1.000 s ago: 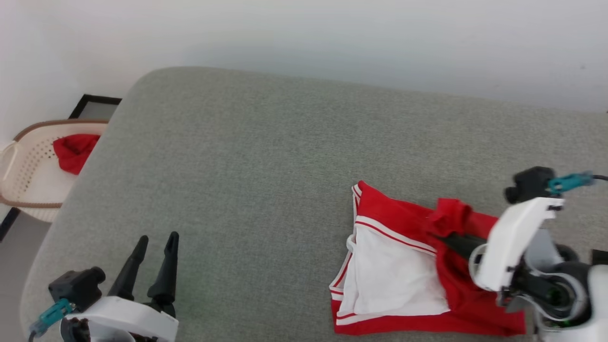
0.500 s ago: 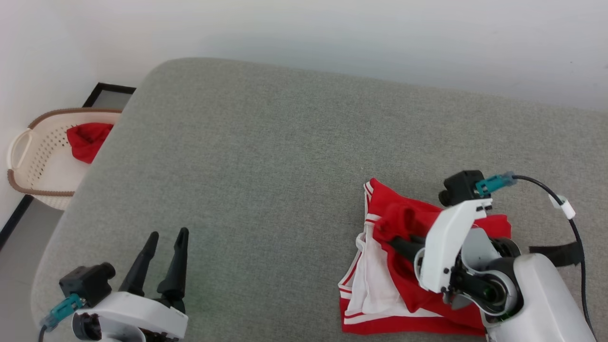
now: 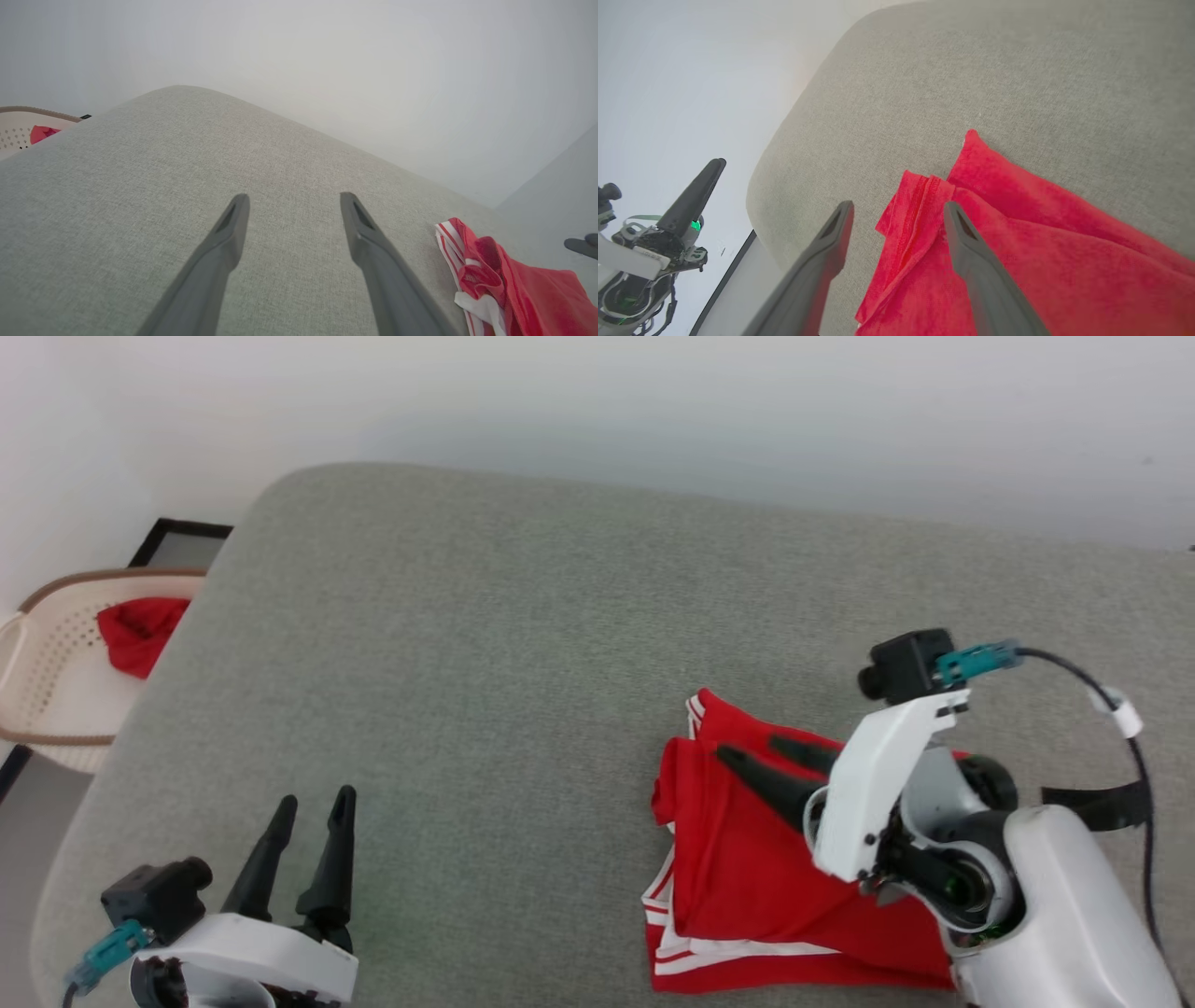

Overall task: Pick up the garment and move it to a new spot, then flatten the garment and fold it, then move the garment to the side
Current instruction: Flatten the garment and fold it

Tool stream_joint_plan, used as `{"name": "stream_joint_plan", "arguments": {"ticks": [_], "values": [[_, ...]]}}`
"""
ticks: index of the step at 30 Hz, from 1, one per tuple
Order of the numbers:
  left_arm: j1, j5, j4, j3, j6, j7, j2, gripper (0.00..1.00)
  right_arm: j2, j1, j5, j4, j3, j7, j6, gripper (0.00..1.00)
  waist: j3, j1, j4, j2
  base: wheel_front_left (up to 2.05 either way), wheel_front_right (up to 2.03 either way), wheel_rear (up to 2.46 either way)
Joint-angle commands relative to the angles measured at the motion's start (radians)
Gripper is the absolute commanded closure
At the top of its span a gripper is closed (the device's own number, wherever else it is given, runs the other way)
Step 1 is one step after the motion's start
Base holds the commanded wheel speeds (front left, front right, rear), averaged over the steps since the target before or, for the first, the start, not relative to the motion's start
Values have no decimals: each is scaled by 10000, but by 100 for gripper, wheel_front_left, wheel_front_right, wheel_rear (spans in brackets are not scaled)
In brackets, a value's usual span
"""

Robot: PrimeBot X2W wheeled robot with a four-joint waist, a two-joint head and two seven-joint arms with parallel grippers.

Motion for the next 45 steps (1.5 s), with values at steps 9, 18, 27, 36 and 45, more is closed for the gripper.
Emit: {"name": "stream_joint_plan", "arguments": {"ticks": [9,18,27,36,45], "values": [[286,413,-188,400,-28,-2,-25,0,-1498,502,13,-1302,166,-2055,-7,0,-195,0,-665,0,0,0,0],[759,1003,-443,971,-28,-1,-83,0,-3236,1652,-747,-1245,354,-5958,-7,0,-516,0,-1398,0,0,0,0],[1210,1584,-655,1291,-28,-1,-215,0,-3945,3022,-1481,-178,126,-9387,-7,0,-1031,0,-1697,0,0,0,0],[1617,1969,-920,1774,-28,-1,-367,0,-3619,4148,-1581,327,-538,-10167,-7,0,-1382,0,-1636,0,0,0,0],[1774,2140,-1061,1862,-28,-1,-406,0,-3304,4706,-1750,159,-1092,-10239,-7,0,-1589,0,-1542,0,0,0,0]]}}
